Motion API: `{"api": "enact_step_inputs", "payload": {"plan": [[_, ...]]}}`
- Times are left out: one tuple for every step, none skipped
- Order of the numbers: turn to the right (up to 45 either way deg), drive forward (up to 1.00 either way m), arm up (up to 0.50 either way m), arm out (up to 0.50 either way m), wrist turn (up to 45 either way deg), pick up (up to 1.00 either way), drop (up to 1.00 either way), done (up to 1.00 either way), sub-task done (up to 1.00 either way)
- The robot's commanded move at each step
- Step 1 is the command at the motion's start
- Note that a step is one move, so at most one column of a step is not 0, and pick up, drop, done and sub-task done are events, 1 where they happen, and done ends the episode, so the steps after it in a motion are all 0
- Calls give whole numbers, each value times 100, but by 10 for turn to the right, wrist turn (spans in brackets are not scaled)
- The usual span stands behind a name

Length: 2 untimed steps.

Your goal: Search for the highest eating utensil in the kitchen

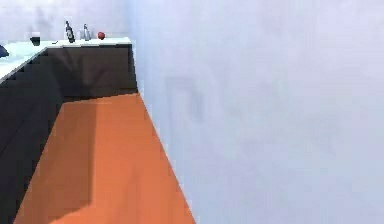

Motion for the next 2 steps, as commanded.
{"api": "enact_step_inputs", "payload": {"plan": [[-450, 0, 0, 0, 0, 0, 0, 0, 0], [-270, 0, 0, 0, 0, 0, 0, 0, 0]]}}
